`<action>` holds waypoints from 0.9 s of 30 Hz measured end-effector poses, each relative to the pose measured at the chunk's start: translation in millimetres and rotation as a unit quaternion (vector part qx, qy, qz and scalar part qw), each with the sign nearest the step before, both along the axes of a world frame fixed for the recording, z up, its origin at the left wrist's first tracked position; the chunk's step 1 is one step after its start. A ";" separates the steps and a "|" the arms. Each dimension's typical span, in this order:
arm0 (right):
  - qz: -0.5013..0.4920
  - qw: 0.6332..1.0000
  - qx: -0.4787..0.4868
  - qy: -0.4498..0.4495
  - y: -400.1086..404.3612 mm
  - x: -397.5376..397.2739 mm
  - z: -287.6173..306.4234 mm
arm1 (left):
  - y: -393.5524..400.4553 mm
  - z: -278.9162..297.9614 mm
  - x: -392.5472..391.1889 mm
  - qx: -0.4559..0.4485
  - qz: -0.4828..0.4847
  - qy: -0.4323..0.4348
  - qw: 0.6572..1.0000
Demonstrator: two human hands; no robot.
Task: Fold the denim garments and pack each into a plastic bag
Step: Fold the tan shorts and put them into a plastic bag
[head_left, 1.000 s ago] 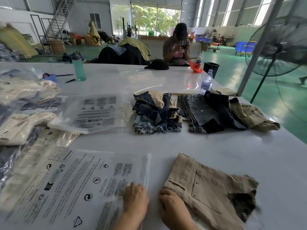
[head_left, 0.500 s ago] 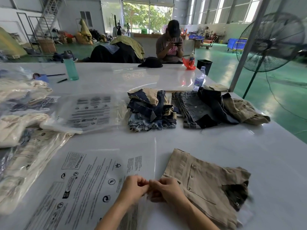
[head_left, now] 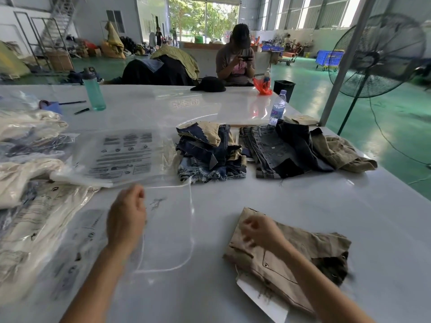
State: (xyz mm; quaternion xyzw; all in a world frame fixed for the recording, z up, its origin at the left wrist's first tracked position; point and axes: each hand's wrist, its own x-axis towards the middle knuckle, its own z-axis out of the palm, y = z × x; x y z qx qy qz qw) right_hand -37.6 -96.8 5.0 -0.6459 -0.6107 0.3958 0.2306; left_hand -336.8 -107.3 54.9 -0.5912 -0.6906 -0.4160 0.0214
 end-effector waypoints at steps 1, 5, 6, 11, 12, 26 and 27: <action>-0.022 0.994 0.045 -0.096 13.6 15.0 0.6 | -0.4 -5.4 10.6 -0.043 -0.036 0.035 0.998; 0.022 0.930 -0.037 -0.365 45.0 69.1 -10.8 | -2.8 -46.8 69.3 -0.251 -0.129 0.136 0.950; 0.042 0.924 -0.057 -0.375 48.3 75.5 -15.0 | -3.8 -55.8 84.9 -0.282 -0.148 0.138 0.938; 0.078 0.938 -0.089 -0.324 47.7 75.4 -12.9 | 2.2 -83.4 132.7 -0.388 -0.170 0.143 0.895; 0.082 0.943 -0.086 -0.311 44.4 74.0 -8.6 | 3.8 -84.9 135.3 -0.401 -0.165 0.139 0.891; 0.202 0.854 0.087 -0.470 -71.7 55.4 -39.0 | 11.0 -81.6 126.5 -0.438 -0.233 0.061 0.866; 0.209 0.841 0.112 -0.486 -66.4 57.6 -36.5 | 13.0 -79.5 122.1 -0.450 -0.248 0.049 0.856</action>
